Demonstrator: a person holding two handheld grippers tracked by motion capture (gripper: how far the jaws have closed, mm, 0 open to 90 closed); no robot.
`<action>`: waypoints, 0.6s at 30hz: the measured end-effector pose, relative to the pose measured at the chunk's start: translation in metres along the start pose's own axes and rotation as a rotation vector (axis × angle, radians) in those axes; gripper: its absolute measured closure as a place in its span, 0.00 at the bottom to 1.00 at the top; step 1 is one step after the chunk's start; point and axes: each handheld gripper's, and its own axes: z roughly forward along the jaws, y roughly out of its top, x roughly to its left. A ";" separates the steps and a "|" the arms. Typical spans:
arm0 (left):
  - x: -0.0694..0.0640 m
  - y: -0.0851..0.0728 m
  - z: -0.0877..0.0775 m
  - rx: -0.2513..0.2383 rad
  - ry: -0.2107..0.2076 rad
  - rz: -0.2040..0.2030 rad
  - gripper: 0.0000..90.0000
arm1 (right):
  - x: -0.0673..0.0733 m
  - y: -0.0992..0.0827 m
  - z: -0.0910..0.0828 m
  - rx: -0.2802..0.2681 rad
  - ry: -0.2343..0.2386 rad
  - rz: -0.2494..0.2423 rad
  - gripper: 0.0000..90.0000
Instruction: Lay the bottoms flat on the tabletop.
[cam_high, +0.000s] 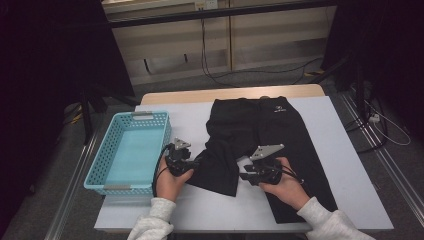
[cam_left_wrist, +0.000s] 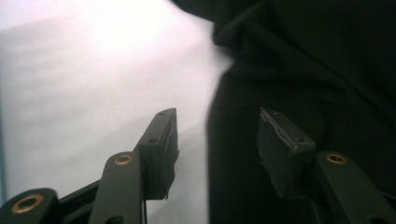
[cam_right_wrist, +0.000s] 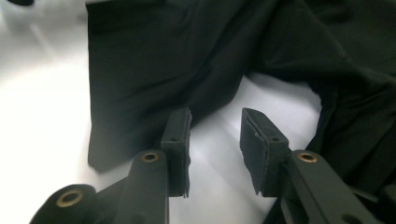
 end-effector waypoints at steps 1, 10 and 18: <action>0.001 0.001 0.002 -0.002 0.004 -0.003 0.54 | -0.001 0.001 0.001 -0.012 0.015 0.028 0.68; 0.005 -0.002 0.005 0.027 -0.024 0.000 0.66 | -0.002 0.007 0.011 -0.023 -0.030 0.043 0.62; -0.002 -0.001 0.002 0.060 -0.079 -0.034 0.94 | -0.002 0.007 0.013 -0.010 -0.040 0.036 0.60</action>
